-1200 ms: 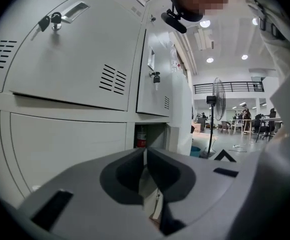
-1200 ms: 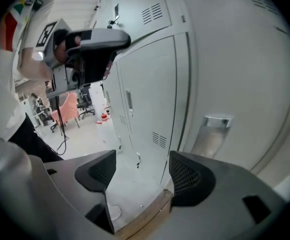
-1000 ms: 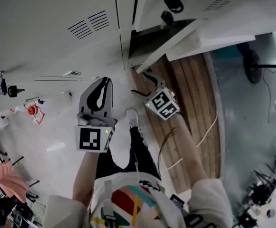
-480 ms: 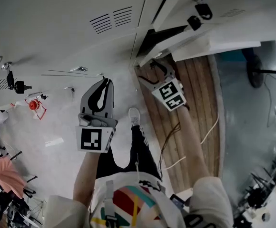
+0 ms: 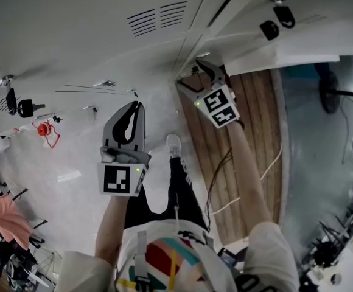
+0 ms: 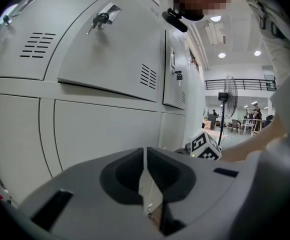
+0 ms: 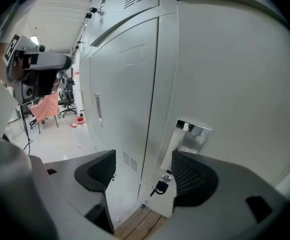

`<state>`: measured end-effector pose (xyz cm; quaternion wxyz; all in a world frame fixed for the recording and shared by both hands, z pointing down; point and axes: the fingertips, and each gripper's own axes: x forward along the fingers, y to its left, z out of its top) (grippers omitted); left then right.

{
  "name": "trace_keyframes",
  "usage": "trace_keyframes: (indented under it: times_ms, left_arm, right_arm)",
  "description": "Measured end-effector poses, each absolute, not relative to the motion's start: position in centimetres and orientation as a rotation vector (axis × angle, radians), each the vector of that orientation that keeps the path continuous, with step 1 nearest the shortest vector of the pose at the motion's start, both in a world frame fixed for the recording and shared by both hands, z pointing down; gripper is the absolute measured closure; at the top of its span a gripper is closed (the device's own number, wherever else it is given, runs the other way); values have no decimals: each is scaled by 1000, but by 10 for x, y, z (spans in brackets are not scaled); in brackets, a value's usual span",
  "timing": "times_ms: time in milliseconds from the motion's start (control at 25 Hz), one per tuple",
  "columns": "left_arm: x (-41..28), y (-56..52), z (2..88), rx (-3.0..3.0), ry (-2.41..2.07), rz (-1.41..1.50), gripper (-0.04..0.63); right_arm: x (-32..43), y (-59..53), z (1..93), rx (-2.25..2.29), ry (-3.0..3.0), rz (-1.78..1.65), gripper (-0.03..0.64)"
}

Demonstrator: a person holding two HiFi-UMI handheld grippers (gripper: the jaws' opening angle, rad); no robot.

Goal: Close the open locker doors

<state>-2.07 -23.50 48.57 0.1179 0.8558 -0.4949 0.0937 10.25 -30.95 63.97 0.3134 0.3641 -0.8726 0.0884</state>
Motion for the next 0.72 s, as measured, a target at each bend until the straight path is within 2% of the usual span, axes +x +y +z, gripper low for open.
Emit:
trace_keyframes:
  times_ms: [720]
  left_arm:
    - [-33, -235, 473, 2493, -1493, 250, 588]
  right_arm:
    - [85, -320, 634, 934, -2286, 197, 284]
